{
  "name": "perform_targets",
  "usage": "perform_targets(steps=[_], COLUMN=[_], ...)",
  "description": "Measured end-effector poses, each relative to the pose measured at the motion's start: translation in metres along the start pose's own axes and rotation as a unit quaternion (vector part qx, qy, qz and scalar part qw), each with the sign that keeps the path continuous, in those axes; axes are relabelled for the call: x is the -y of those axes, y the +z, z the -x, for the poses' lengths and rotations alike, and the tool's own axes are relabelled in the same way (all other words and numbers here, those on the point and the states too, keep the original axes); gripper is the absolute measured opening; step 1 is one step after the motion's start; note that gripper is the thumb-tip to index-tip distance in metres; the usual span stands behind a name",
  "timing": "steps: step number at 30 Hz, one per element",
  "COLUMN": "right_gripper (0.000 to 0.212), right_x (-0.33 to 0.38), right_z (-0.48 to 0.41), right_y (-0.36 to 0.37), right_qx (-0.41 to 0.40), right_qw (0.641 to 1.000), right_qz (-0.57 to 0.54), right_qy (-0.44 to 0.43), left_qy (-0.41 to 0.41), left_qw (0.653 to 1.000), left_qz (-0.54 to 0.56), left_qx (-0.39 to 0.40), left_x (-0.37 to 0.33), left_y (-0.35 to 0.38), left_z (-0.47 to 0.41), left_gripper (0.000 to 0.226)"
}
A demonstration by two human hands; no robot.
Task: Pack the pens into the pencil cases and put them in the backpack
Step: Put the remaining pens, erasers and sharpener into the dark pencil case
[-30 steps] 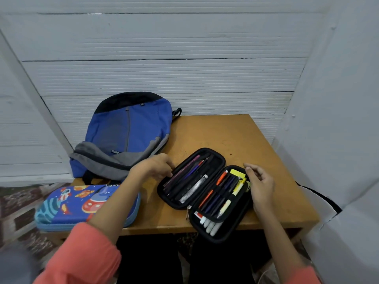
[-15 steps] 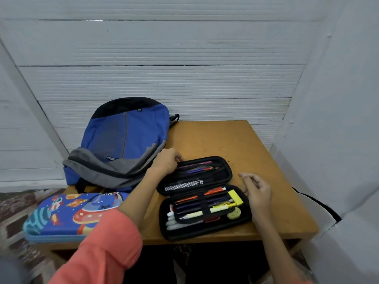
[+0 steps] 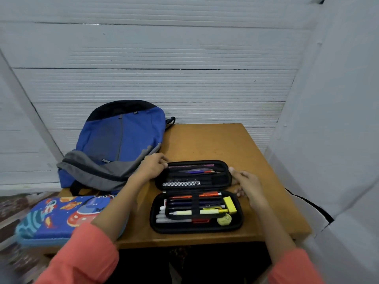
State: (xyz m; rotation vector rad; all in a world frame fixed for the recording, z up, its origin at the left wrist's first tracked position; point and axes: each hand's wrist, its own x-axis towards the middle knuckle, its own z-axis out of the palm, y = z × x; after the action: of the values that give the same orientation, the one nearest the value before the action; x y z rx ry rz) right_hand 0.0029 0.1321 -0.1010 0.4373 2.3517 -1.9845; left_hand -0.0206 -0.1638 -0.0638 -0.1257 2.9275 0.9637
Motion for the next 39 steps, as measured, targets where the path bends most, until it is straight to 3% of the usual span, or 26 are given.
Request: perform_targets(steps=[4, 8, 12, 18, 27, 31, 39], right_gripper=[0.052, 0.037, 0.025, 0.024, 0.023, 0.014, 0.03], right_x=[0.02, 0.028, 0.028, 0.036, 0.034, 0.026, -0.008], right_z=[-0.014, -0.021, -0.021, -0.016, 0.017, 0.034, 0.058], right_y=[-0.001, 0.011, 0.009, -0.001, -0.012, -0.013, -0.026], right_qx=[0.063, 0.068, 0.089, 0.111, 0.108, 0.095, 0.072], right_qw=[0.995, 0.991, 0.989, 0.992, 0.981, 0.965, 0.934], right_qz=[0.016, 0.097, 0.105, 0.065, 0.055, 0.044, 0.086], right_qy=[0.081, 0.056, 0.049, 0.013, -0.154, -0.239, -0.34], left_qy=[-0.046, -0.102, -0.076, -0.022, 0.147, 0.187, 0.24], left_qw=[0.998, 0.992, 0.997, 0.994, 0.981, 0.976, 0.966], left_qz=[-0.02, 0.047, -0.006, 0.108, 0.095, 0.046, -0.044], left_qx=[0.027, 0.056, 0.03, -0.003, -0.082, -0.103, -0.081], left_x=[0.004, 0.005, 0.015, 0.013, 0.025, 0.027, 0.029], left_y=[-0.008, -0.003, 0.002, -0.006, -0.01, -0.013, -0.015], left_z=[0.013, 0.016, 0.016, 0.025, 0.052, 0.067, 0.102], left_gripper=[0.038, 0.036, 0.035, 0.024, 0.027, 0.03, 0.017])
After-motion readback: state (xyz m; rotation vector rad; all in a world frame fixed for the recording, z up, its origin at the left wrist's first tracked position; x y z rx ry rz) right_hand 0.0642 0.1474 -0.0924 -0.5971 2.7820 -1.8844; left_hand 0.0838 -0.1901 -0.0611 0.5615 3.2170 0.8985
